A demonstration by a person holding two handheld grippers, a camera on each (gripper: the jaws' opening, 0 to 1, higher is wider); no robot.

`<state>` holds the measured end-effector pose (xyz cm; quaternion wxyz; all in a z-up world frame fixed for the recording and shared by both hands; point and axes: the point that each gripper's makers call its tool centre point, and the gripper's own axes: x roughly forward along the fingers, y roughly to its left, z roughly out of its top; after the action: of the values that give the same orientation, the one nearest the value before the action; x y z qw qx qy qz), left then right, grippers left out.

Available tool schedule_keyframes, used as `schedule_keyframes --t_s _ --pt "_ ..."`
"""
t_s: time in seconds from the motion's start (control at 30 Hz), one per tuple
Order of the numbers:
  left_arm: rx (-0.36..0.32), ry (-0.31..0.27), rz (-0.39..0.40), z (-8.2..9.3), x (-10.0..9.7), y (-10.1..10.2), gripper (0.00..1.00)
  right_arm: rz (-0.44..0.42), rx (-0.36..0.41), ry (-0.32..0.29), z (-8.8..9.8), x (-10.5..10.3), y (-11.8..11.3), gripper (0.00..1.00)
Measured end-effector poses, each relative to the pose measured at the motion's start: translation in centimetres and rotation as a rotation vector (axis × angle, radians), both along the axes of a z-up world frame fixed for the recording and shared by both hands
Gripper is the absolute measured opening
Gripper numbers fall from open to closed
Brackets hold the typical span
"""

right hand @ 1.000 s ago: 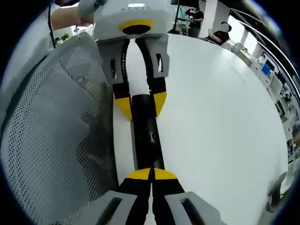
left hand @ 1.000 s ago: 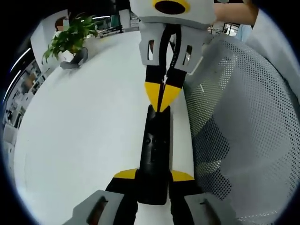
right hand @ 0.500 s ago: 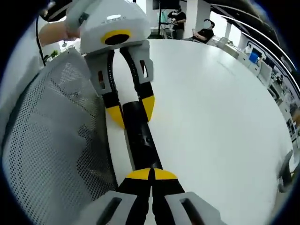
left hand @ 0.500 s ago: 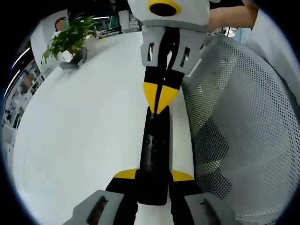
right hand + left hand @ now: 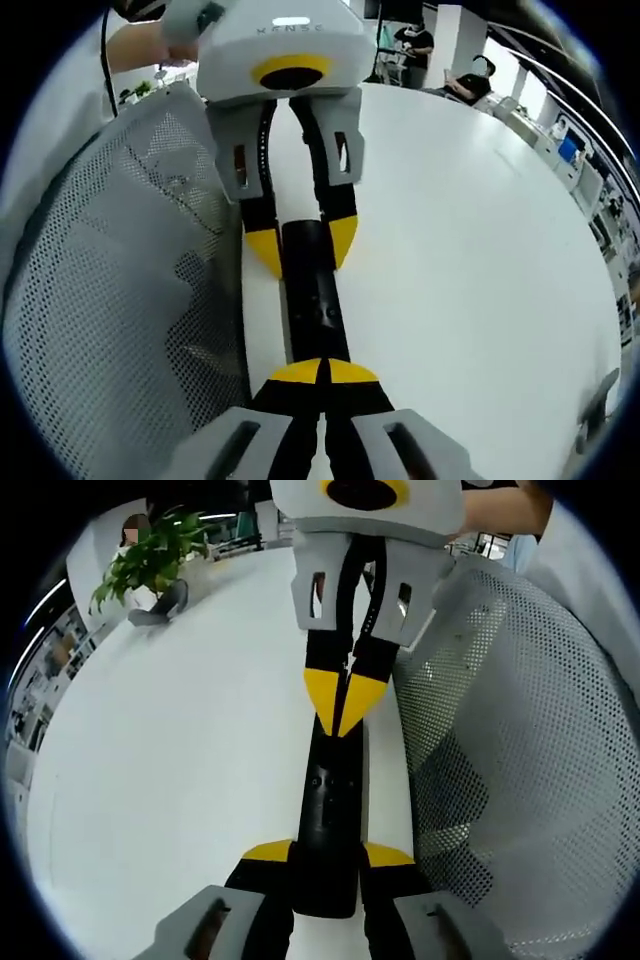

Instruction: Press the specified remote control buttons in sequence, fully releasing each button before pressing the next.

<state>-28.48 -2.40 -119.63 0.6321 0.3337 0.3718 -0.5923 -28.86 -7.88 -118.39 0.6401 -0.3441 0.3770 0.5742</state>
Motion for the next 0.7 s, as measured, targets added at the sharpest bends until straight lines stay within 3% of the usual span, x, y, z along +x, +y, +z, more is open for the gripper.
schedule_keyframes --t_s 0.17,0.27,0.47,0.7 --pt "-0.003 -0.002 -0.004 0.01 -0.01 -0.01 0.24 0.074 -0.063 -0.053 -0.19 0.03 0.08 0.00" --pt "-0.011 -0.003 -0.003 0.03 -0.01 0.02 0.24 0.067 -0.069 -0.062 -0.21 0.08 0.10 0.00" --pt "-0.020 -0.002 -0.003 0.02 0.01 0.04 0.24 -0.029 0.050 -0.036 0.01 0.20 0.04 0.00" --pt "-0.035 -0.002 0.008 0.05 0.00 0.04 0.24 -0.047 0.119 -0.023 0.23 -0.13 -0.09 0.01"
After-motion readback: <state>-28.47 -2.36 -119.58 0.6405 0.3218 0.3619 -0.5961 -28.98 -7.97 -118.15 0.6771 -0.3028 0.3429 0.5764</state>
